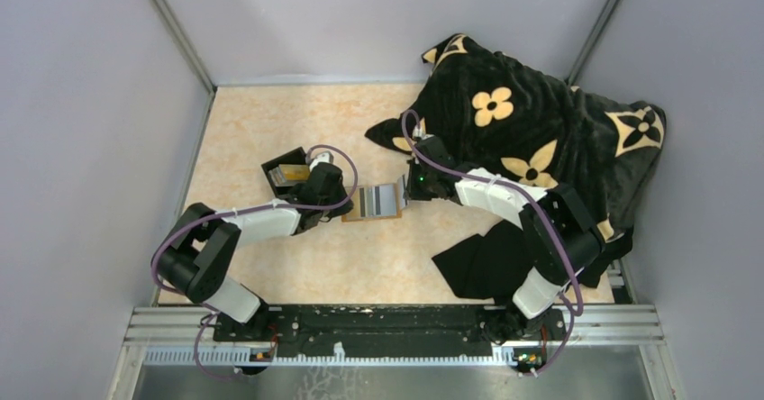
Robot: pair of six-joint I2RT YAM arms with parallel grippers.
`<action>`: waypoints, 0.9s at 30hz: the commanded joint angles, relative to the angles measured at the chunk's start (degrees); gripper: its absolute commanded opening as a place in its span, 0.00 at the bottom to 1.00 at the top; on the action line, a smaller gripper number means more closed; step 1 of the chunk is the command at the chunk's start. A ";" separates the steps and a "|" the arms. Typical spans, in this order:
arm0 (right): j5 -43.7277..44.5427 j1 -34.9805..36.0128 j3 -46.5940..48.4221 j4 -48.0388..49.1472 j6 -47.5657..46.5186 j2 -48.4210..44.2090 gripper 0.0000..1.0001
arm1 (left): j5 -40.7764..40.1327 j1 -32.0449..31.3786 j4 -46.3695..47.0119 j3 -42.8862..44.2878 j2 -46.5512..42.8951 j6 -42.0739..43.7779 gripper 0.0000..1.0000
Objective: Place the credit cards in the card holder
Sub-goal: Turn over the card slot in the card holder.
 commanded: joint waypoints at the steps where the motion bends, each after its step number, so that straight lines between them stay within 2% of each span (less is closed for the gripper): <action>1: -2.31 -1.28 -0.63 3.85 1.87 -3.35 0.00 | -0.70 -0.52 -3.44 -0.24 2.09 -0.02 0.18; 12: -5.05 -1.76 -2.53 7.39 3.90 -2.21 0.00 | -1.09 -0.74 -3.90 0.06 2.24 -0.05 0.18; 27: -4.40 -2.11 -3.50 7.49 3.71 -2.40 0.00 | -1.36 -0.79 -4.03 0.27 2.71 -0.12 0.18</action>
